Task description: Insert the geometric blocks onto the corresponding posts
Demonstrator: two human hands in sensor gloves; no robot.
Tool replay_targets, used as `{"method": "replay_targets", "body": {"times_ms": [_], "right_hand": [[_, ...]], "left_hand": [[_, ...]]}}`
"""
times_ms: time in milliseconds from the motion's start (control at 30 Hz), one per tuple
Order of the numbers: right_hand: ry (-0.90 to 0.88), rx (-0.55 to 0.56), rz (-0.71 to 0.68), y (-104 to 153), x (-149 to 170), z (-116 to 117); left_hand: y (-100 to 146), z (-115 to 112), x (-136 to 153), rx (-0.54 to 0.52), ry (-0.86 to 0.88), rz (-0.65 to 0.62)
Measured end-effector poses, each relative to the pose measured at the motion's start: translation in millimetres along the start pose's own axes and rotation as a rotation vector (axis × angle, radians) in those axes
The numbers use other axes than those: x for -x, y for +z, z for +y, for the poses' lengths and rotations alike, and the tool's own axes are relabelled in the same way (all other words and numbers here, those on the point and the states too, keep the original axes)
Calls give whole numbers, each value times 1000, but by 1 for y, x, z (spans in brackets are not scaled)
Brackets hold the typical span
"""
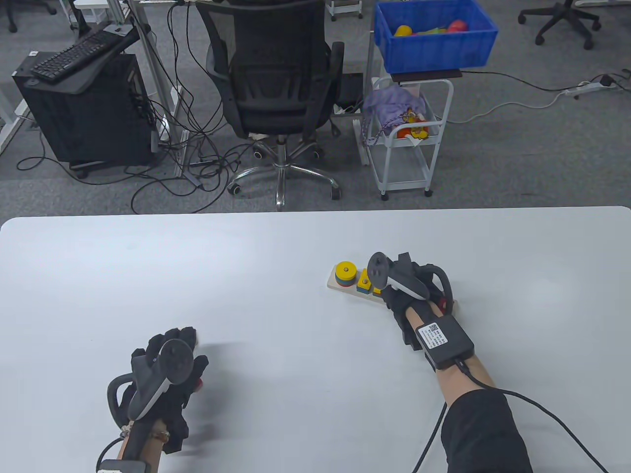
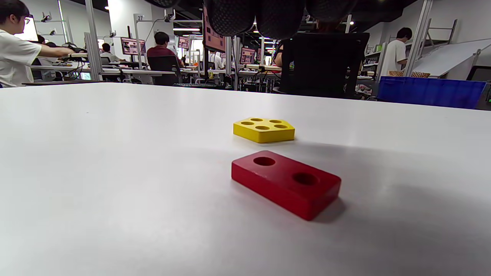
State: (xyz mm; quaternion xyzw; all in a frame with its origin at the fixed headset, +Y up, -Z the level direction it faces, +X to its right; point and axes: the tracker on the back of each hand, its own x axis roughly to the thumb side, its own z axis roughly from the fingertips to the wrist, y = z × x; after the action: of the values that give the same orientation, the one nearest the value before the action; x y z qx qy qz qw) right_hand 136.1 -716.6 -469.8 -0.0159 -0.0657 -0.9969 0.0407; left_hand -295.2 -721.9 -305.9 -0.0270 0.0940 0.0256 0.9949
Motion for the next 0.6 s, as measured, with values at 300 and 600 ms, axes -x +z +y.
{"method": "replay_targets", "body": {"times_ms": [300,600], "right_hand": [[-43,-24,-12,1,4,7],[-197,107,-158,76,22,11]], "left_hand": [[-2,-4,2,59,2,21],[-1,-6,-2,240,-99,72]]}}
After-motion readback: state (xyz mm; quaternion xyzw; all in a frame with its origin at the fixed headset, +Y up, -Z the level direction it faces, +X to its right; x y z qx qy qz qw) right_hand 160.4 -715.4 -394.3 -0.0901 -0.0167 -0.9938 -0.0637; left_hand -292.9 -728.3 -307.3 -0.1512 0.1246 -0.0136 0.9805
